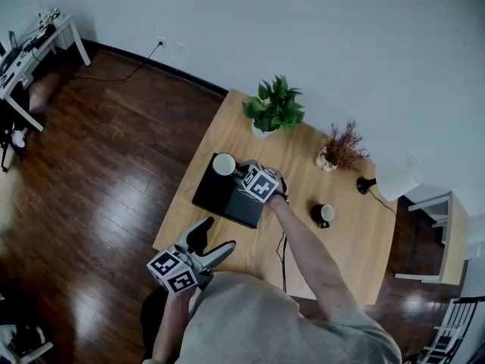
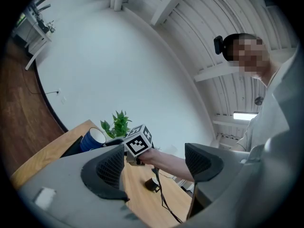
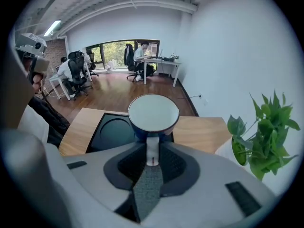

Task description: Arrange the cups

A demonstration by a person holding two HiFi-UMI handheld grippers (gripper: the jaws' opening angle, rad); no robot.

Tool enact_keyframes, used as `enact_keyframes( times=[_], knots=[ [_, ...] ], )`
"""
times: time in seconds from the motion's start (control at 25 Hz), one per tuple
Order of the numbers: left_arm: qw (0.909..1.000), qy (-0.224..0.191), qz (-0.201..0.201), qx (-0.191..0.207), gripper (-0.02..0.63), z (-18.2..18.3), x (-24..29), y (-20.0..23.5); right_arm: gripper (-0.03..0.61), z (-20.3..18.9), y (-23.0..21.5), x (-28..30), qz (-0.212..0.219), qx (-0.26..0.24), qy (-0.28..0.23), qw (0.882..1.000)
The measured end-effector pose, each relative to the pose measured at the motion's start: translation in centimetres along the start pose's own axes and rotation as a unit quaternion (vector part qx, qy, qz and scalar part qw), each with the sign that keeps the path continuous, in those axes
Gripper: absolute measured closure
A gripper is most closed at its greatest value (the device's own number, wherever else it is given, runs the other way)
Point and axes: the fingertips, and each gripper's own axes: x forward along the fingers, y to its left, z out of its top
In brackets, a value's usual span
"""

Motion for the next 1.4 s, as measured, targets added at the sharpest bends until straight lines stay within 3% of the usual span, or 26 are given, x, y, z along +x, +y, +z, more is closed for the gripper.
enact_keyframes(
  times=[0.28, 0.32, 0.36, 0.4, 0.64, 0.76, 0.92, 1.04, 1.24, 1.4],
  knots=[
    [1.0, 0.003, -0.007, -0.003, 0.224, 0.0, 0.3, -0.2, 0.482, -0.3, -0.3, 0.6, -0.002, 0.018, 0.0, 1.0],
    [0.9999, 0.006, -0.009, -0.001, 0.224, -0.1, 0.5, -0.4, 0.446, -0.4, -0.4, 0.5, -0.012, 0.024, 0.001, 1.0],
    [0.9999, 0.009, -0.011, 0.0, 0.224, -0.1, 0.6, -0.5, 0.367, -0.7, -0.5, 0.2, -0.021, 0.032, 0.002, 0.999],
    [0.9998, 0.012, -0.014, 0.002, 0.224, -0.1, 0.8, -0.7, 0.344, -1.1, -0.5, -0.3, -0.028, 0.042, 0.0, 0.999],
    [0.999, 0.035, -0.028, 0.001, 0.224, -1.0, 2.2, -1.0, 0.351, -7.6, 0.9, -5.6, -0.058, 0.139, -0.054, 0.987],
    [0.9975, 0.058, -0.041, 0.0, 0.224, -1.9, 3.2, -1.4, 0.365, -13.0, 3.4, -8.7, -0.072, 0.201, -0.077, 0.974],
    [0.9944, 0.086, -0.06, 0.006, 0.224, -2.9, 5.0, -2.6, 0.393, -21.7, 6.6, -12.1, -0.094, 0.279, -0.069, 0.953],
    [0.9919, 0.104, -0.073, 0.011, 0.224, -3.4, 6.2, -3.4, 0.393, -28.9, 8.1, -14.2, -0.124, 0.336, -0.042, 0.933],
    [0.9894, 0.116, -0.086, 0.016, 0.224, -4.0, 7.2, -4.7, 0.391, -40.3, 7.3, -18.5, -0.21, 0.409, 0.03, 0.887],
    [0.9884, 0.123, -0.086, 0.019, 0.224, -4.5, 7.4, -5.0, 0.371, -44.6, 5.0, -19.4, -0.243, 0.422, 0.069, 0.87]
  ],
)
